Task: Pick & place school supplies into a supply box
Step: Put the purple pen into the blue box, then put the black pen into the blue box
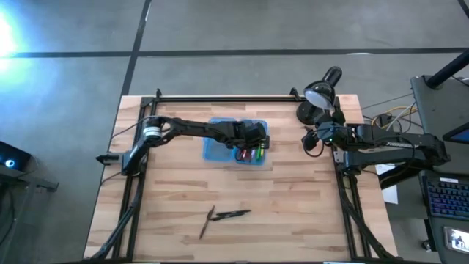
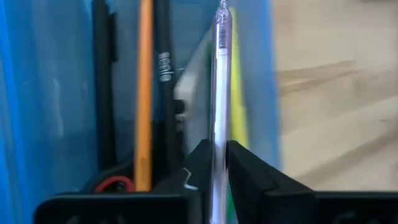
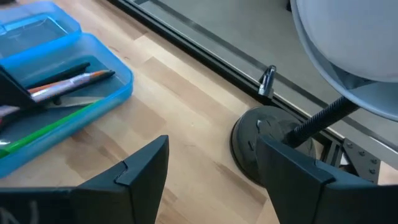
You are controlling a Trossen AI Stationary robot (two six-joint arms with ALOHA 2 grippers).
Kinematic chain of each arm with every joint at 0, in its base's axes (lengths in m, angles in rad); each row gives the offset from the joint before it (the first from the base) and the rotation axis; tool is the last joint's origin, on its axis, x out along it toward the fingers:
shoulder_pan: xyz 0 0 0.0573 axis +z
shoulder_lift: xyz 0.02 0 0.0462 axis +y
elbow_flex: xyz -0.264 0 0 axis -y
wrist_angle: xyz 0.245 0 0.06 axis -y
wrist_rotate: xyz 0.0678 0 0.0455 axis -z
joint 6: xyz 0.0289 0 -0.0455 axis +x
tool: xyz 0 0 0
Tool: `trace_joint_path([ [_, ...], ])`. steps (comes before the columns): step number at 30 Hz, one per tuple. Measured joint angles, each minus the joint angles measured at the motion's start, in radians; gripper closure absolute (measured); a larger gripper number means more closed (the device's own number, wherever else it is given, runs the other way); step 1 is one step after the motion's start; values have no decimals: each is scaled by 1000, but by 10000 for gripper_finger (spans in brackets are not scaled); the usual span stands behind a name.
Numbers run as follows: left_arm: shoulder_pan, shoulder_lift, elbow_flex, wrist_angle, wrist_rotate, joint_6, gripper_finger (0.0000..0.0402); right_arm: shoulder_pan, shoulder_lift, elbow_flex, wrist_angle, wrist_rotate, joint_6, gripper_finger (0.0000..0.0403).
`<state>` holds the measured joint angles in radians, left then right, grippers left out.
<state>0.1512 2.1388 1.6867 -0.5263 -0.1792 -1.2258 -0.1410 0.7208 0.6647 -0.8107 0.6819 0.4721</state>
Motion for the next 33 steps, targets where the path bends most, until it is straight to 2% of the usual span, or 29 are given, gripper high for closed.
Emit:
trace_joint_path([
  [5,-3,14,0,3,7,5,314,0,0,0,1,0,-3,172],
  [9,-7,-1,2,0,7,35,281,0,0,0,1,0,-4,172],
  [16,-79,-108,57,-65,11,474,273,0,1,0,0,-2,-10,172],
  [19,-127,-143,62,-198,15,512,272,0,1,0,0,-6,-16,172],
  [24,-224,-171,61,-494,17,371,272,0,1,0,1,-8,-20,172],
  [27,-298,-171,60,-574,18,260,271,0,1,0,4,-9,-26,172],
  [33,-400,-173,46,-658,33,-180,271,0,1,0,8,-9,-31,172],
])
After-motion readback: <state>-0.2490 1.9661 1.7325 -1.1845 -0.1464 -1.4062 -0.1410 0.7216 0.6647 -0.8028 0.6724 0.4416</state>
